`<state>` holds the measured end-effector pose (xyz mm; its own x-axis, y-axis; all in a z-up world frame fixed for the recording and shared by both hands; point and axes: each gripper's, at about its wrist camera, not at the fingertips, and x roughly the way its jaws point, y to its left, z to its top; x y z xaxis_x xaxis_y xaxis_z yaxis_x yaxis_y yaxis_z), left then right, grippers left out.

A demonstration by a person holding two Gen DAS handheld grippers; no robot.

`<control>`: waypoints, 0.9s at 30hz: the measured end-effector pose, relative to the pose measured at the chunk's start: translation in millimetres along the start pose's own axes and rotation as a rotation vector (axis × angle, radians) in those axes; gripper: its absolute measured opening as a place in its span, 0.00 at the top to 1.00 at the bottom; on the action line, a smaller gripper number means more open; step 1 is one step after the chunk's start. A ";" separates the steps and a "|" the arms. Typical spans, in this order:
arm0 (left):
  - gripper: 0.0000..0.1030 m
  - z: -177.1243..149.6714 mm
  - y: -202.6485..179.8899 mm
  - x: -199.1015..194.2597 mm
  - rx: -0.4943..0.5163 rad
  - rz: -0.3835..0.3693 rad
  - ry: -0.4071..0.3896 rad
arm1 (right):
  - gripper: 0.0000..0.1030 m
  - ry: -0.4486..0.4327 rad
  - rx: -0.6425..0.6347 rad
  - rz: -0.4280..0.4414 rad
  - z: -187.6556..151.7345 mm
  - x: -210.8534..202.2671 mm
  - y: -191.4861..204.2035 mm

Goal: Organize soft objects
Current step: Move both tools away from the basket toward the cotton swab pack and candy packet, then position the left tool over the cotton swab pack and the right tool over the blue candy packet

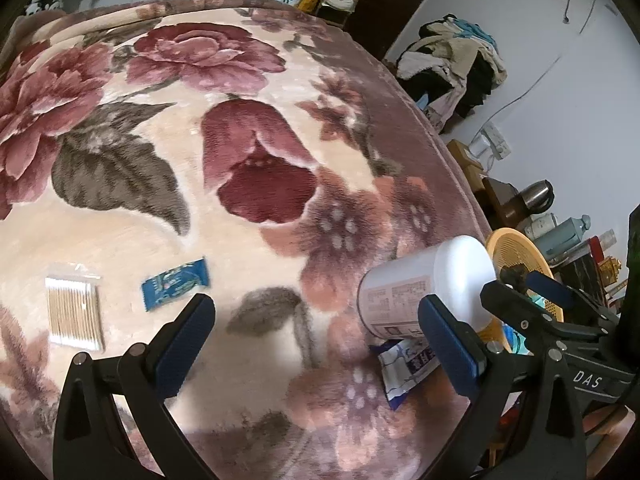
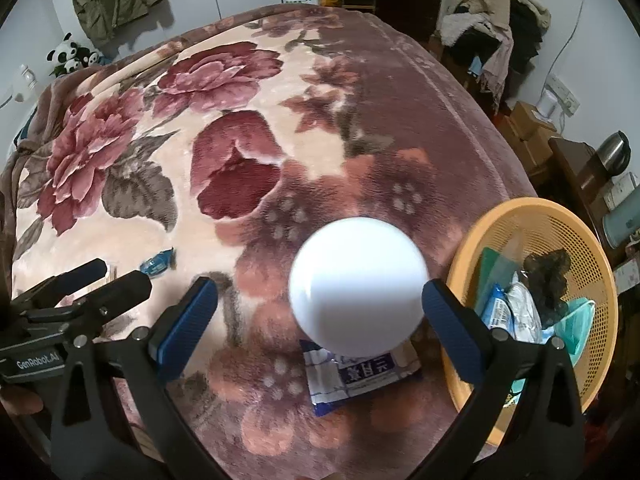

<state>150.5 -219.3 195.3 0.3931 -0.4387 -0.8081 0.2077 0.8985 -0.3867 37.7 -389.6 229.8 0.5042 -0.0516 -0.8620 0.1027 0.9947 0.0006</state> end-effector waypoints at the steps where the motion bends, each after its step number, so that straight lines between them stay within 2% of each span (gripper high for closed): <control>1: 0.01 0.0 2.8 -0.3 -0.003 0.002 0.000 | 0.00 0.001 -0.005 0.002 0.8 1.1 3.1; 27: 0.01 -7.9 101.8 -4.5 -0.147 0.065 0.001 | 0.00 0.046 -0.136 0.057 11.2 36.7 86.7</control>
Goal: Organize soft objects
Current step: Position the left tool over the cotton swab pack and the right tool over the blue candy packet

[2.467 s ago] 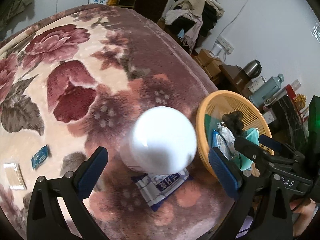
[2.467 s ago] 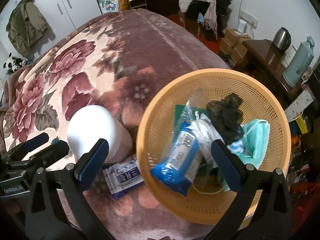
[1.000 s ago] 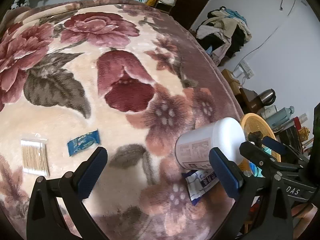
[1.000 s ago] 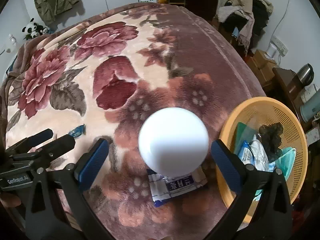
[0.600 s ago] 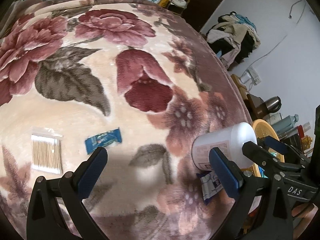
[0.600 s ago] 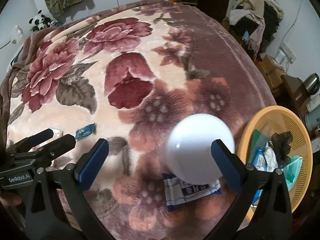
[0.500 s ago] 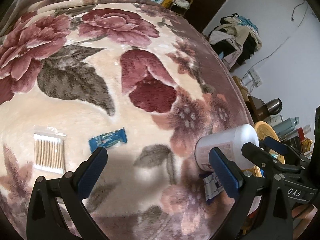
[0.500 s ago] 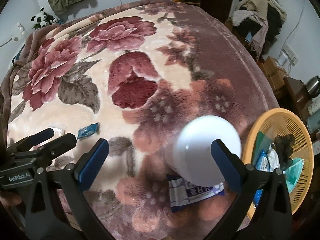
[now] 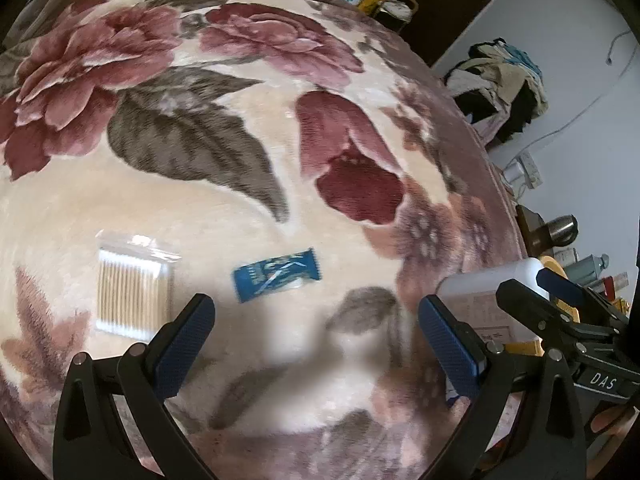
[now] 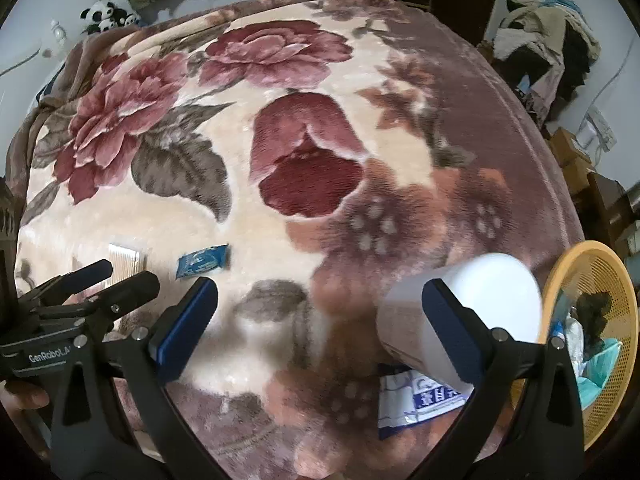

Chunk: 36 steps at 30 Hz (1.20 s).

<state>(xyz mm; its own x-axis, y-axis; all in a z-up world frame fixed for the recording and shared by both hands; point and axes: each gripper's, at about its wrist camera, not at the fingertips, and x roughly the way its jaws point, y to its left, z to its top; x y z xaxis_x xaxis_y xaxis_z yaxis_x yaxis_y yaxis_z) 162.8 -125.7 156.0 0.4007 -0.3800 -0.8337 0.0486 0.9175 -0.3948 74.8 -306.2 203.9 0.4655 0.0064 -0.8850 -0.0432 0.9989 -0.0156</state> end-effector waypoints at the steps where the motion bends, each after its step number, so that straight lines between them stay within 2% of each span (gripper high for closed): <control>1: 0.01 0.3 4.3 1.0 -0.006 0.002 0.001 | 0.00 0.004 -0.005 0.003 0.3 3.0 3.5; 11: 0.01 -3.6 62.7 14.0 -0.091 0.059 0.015 | 0.00 0.066 -0.074 0.039 5.4 43.2 38.1; 21: 0.01 -14.4 124.8 24.3 -0.185 0.127 0.036 | 0.00 0.125 -0.230 0.118 7.0 93.5 87.1; 30: 0.01 -13.5 164.2 18.3 -0.233 0.171 0.023 | 0.00 0.141 -0.365 0.182 17.9 133.6 128.4; 36: 0.01 -20.5 183.1 14.8 -0.249 0.199 0.030 | 0.00 0.195 -0.407 0.229 21.5 163.1 143.3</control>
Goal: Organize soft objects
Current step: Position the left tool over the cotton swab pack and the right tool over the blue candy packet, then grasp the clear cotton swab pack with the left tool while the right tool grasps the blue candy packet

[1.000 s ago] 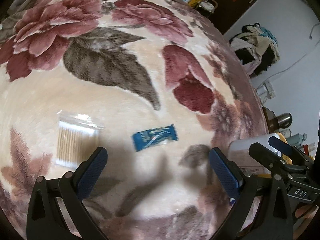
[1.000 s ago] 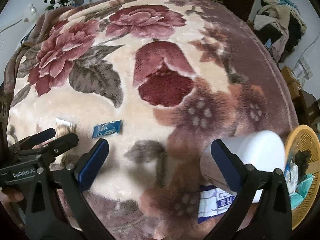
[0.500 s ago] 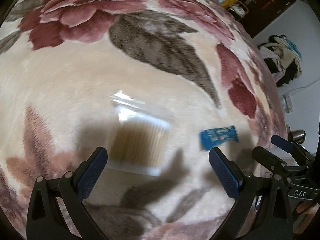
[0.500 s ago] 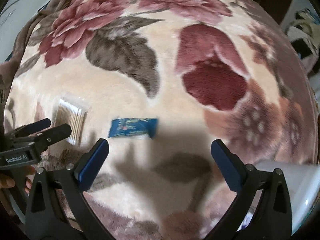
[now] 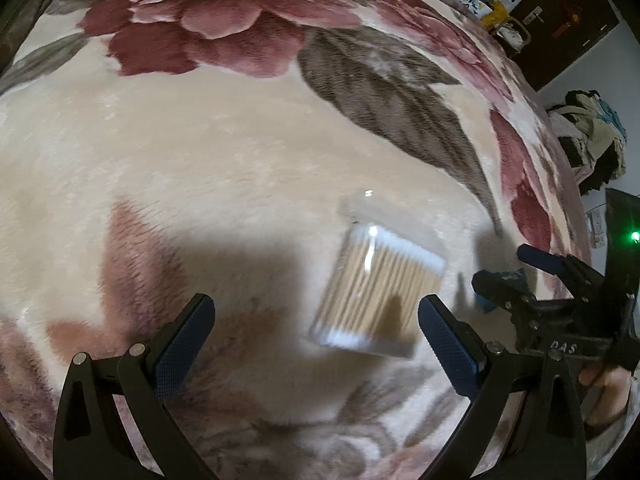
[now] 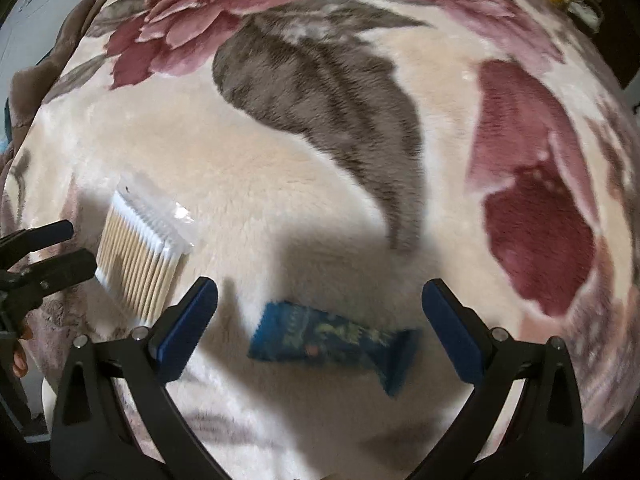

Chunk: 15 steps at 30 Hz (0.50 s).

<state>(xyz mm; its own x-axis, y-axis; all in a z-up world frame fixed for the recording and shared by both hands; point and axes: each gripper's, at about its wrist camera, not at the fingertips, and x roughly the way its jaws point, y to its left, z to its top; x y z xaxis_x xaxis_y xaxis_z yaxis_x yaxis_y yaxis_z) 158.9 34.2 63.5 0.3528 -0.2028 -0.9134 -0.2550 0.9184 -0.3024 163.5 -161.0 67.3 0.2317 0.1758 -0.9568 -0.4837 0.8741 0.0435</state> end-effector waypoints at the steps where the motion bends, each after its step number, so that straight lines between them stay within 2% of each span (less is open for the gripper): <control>1: 0.01 -0.2 1.9 0.5 -0.001 0.001 0.002 | 0.00 0.014 0.001 0.019 0.1 3.7 0.7; 10: 0.01 -9.0 -5.9 8.4 0.010 -0.008 0.022 | 0.00 0.077 -0.081 0.214 -34.2 -7.5 26.3; 12: 0.01 -11.2 -10.6 8.9 0.020 -0.012 0.025 | 0.00 0.088 -0.119 0.234 -41.9 -10.7 33.1; 15: 0.01 -13.3 -13.8 8.7 0.028 -0.013 0.027 | 0.00 0.074 -0.139 0.212 -47.0 -15.2 35.5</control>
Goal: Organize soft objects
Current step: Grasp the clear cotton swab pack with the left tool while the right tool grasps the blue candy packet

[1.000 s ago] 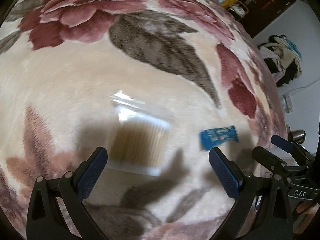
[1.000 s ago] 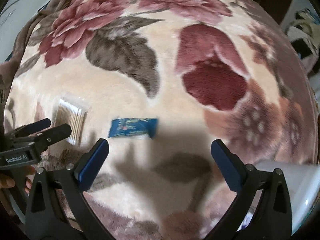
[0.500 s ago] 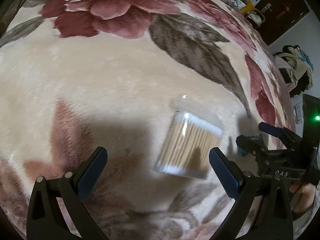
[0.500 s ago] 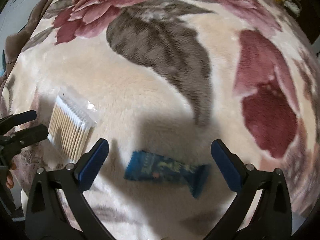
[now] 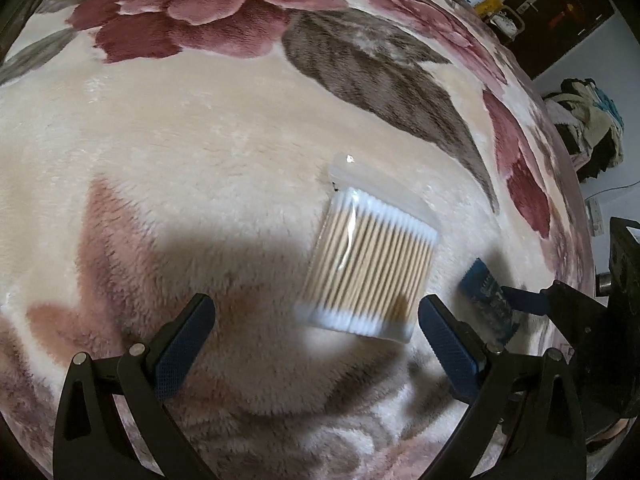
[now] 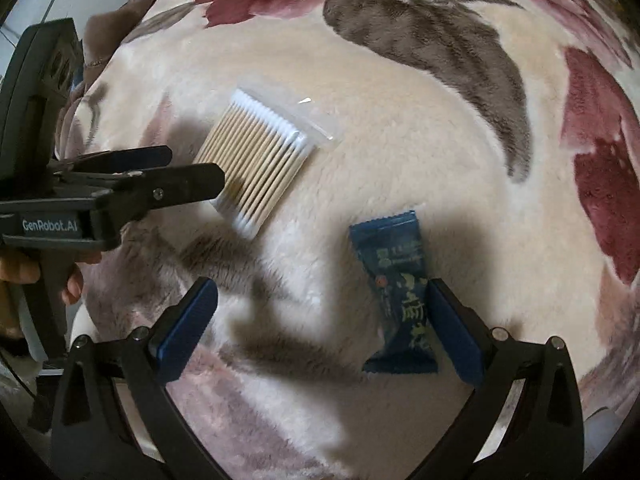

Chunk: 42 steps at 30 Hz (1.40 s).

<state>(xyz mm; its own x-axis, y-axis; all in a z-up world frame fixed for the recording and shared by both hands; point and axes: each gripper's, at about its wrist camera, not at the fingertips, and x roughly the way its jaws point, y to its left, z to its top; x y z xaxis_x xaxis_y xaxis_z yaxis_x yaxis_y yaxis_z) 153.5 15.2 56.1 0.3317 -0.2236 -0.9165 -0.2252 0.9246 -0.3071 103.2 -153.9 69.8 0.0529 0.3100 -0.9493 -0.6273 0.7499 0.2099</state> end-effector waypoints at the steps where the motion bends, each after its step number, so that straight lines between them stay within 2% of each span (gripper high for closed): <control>1: 0.01 -0.6 0.2 -0.2 0.000 0.001 0.000 | 0.00 -0.006 0.008 -0.009 -0.9 -0.4 -0.7; 4: 0.01 -1.4 0.2 0.2 0.011 0.014 0.000 | 0.02 -0.020 0.067 -0.048 -1.0 1.9 -7.7; 5: 0.01 -2.0 -0.9 0.8 0.021 0.018 0.003 | 0.05 -0.031 0.083 -0.050 -2.9 2.0 -8.9; 6: 0.01 -2.8 -2.2 1.3 0.029 0.018 0.006 | 0.15 -0.040 0.090 -0.057 -5.3 2.6 -8.7; 7: 0.01 -3.3 -3.4 2.0 0.037 0.017 0.009 | 0.19 -0.036 0.090 -0.070 -4.3 5.0 -9.1; 9: 0.01 -3.8 -7.0 3.1 0.054 0.020 0.013 | 0.38 -0.026 0.090 -0.109 -9.0 7.5 -8.2; 10: 0.01 -3.4 -8.1 4.0 0.058 0.019 0.014 | 0.44 -0.025 0.092 -0.123 -10.5 8.8 -8.0; 12: 0.01 -2.4 -12.2 6.5 0.063 0.013 0.019 | 0.75 -0.027 0.107 -0.156 -13.9 7.0 -9.7; 16: 0.01 0.8 -22.1 13.7 0.080 0.033 0.027 | 0.75 -0.049 0.160 -0.073 -23.3 -0.8 -14.9; 21: 0.01 8.4 -39.3 32.9 0.110 0.064 0.058 | 0.72 -0.045 0.177 -0.075 -30.9 7.1 -8.9; 25: 0.04 10.8 -37.0 38.2 0.081 0.073 0.051 | 0.72 -0.055 0.221 -0.073 -34.5 7.9 -8.3; 28: 0.21 9.2 -29.1 32.1 0.072 0.072 0.040 | 0.72 -0.058 0.233 -0.082 -34.3 9.2 -7.4; 30: 0.25 4.1 -21.1 24.1 0.077 0.060 0.036 | 0.72 -0.063 0.235 -0.087 -34.5 9.4 -5.2; 37: 0.26 -31.9 12.0 4.2 0.053 0.063 0.057 | 0.72 -0.062 0.209 -0.037 -41.3 12.5 12.9; 42: 0.21 -45.4 23.5 1.5 0.022 0.054 0.058 | 0.69 -0.064 0.222 -0.064 -38.4 22.1 20.6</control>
<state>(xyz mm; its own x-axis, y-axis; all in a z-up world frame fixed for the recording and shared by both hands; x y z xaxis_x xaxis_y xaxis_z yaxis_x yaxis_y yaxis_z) 107.2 22.6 35.8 0.2662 -0.1897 -0.9451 -0.2207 0.9424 -0.2513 61.6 -154.1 44.2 0.1409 0.2893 -0.9468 -0.4353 0.8771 0.2032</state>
